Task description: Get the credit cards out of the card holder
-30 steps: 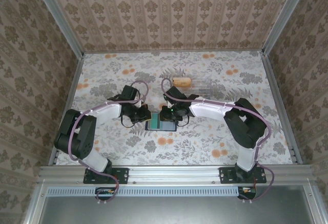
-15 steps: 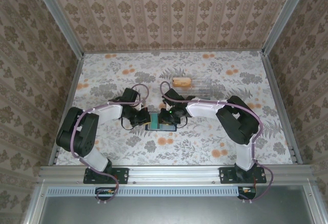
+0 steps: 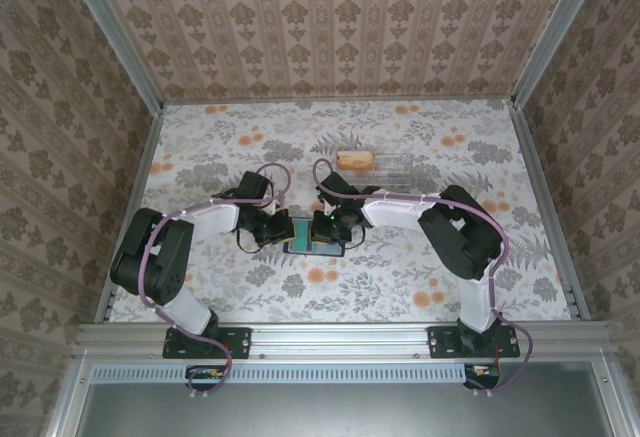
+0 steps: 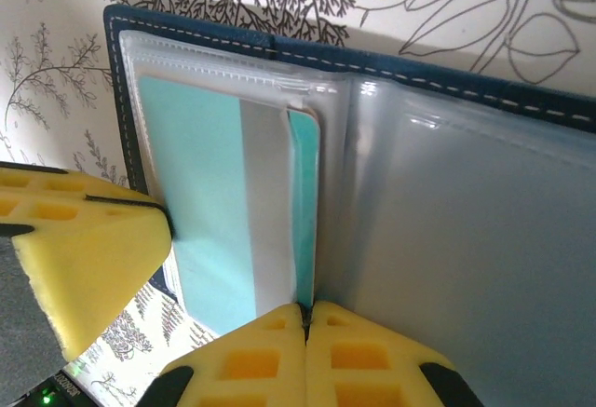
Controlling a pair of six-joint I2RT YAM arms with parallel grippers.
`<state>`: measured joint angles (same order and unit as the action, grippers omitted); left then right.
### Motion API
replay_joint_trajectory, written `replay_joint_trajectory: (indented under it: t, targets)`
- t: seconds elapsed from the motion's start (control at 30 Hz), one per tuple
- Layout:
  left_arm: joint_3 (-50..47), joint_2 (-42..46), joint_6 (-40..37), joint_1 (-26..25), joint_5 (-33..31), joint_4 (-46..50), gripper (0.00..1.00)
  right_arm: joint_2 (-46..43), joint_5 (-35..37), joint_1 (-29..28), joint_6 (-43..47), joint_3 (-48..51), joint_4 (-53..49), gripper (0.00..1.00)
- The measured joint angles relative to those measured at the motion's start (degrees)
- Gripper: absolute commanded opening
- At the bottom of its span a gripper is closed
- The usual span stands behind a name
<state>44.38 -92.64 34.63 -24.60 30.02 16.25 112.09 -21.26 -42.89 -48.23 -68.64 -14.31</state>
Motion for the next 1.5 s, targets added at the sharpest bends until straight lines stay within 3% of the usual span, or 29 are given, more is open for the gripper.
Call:
replay_joint_trajectory:
  t: [0.6,0.7,0.87,1.17,1.4,1.5]
  targets:
    - [0.8,-1.1,0.0,0.0,0.7,0.1,0.0,-3.2,-0.1,2.0,-1.4,4.7,2.3,0.0]
    - [1.0,-1.2,0.0,-0.1,0.7,0.3,0.0,-3.4,-0.1,2.0,-1.7,4.9,2.5,0.16]
    - [1.0,-1.4,0.0,-0.1,0.9,0.3,0.0,-3.4,-0.2,2.1,-2.2,5.3,4.1,0.21]
    - [1.2,-1.5,0.0,-0.1,1.1,0.3,0.0,-1.9,-0.3,2.1,-4.2,5.3,7.5,0.19]
    - [1.3,-1.6,0.0,-0.2,1.0,0.3,0.0,-1.5,-0.9,2.6,-5.3,5.4,8.5,0.02]
    - [1.4,-1.6,0.0,-0.2,1.0,0.4,0.0,-1.6,-1.3,3.0,-5.6,6.1,9.5,0.0]
